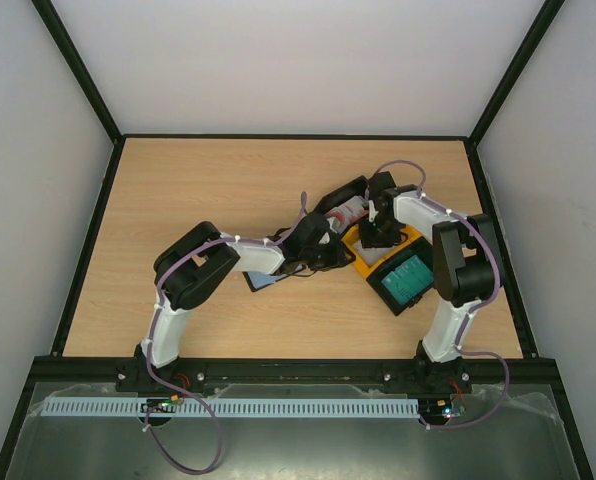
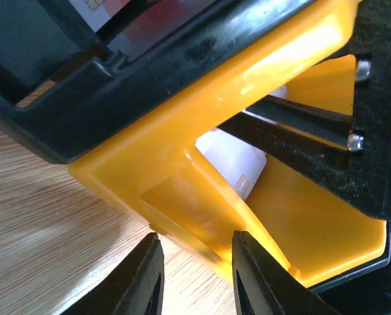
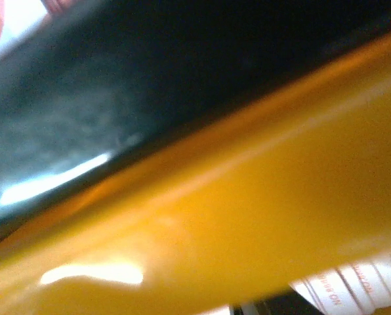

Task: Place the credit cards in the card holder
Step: Pick up the credit card from the storage box.

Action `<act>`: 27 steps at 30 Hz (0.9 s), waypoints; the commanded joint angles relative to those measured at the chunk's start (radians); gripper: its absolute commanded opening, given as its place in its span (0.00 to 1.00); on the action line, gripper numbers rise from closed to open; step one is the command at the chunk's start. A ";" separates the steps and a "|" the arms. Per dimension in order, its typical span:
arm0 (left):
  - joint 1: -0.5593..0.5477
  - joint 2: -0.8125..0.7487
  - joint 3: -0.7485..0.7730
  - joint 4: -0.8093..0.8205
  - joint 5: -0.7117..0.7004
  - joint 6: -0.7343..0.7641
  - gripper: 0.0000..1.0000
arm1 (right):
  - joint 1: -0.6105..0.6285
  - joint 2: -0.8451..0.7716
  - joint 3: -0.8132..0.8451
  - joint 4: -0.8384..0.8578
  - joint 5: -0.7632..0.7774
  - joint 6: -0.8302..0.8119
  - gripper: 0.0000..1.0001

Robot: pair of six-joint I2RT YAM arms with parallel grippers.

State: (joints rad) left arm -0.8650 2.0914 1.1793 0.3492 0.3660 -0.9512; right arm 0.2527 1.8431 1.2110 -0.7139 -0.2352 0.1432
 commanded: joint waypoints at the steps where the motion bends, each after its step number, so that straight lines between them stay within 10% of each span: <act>1: -0.003 0.034 0.033 -0.038 -0.016 0.005 0.30 | -0.003 0.005 -0.006 -0.029 -0.047 0.010 0.26; 27: 0.007 0.055 0.063 -0.083 -0.039 0.003 0.30 | 0.007 -0.198 -0.117 -0.103 -0.131 0.074 0.20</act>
State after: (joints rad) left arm -0.8635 2.1170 1.2293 0.3058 0.3614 -0.9508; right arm 0.2485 1.6760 1.1309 -0.7559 -0.3466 0.1967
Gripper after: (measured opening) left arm 0.296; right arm 0.203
